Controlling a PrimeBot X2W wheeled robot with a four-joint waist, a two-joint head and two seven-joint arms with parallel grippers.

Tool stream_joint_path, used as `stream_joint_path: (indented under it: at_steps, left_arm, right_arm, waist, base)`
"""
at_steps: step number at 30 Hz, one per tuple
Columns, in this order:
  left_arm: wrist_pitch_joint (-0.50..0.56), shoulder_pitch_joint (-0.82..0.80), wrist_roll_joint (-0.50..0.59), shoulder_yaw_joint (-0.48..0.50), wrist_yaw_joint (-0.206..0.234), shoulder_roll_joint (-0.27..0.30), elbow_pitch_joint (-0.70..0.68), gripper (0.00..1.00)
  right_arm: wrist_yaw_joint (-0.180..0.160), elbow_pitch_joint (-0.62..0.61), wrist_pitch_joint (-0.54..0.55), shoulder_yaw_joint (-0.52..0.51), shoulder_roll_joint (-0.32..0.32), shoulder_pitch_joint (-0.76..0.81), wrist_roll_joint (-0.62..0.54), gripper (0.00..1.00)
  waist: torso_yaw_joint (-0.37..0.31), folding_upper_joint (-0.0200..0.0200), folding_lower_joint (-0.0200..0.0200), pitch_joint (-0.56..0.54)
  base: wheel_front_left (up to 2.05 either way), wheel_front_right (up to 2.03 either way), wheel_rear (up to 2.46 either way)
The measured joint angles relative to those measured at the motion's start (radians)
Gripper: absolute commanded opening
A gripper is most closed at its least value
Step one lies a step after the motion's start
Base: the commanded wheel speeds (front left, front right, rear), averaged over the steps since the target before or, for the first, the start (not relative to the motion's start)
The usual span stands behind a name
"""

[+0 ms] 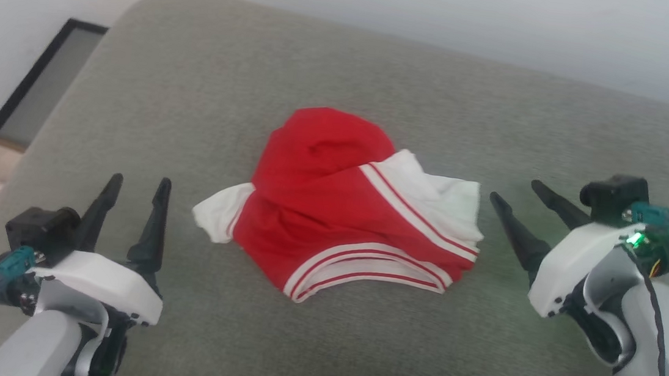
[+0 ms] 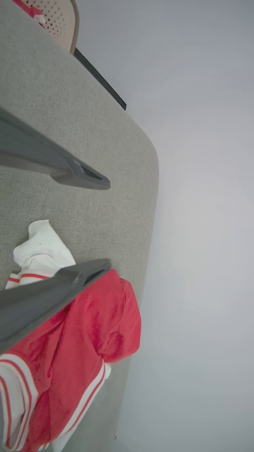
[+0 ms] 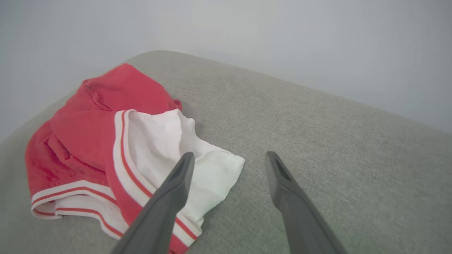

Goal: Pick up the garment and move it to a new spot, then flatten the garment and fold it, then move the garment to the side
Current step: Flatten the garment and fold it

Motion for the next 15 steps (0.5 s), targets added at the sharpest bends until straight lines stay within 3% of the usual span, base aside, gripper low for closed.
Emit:
stream_joint_path:
  at_steps: [5,15]
  left_arm:
    - [-0.004,0.014,0.064,0.099,-0.036,-0.099,-0.019,1.00]
    - [-0.004,0.058,0.184,0.231,-0.159,-0.257,0.027,1.00]
  right_arm:
    - [0.000,0.062,0.088,0.045,-0.021,-0.070,0.003,1.00]
    - [0.000,0.241,0.320,0.134,-0.045,-0.185,0.007,1.00]
  waist:
    - [0.056,0.0000,0.0000,0.019]
    - [0.132,0.0000,0.0000,0.053]
  base:
    - [0.00,0.00,0.00]
    - [0.00,0.00,0.00]
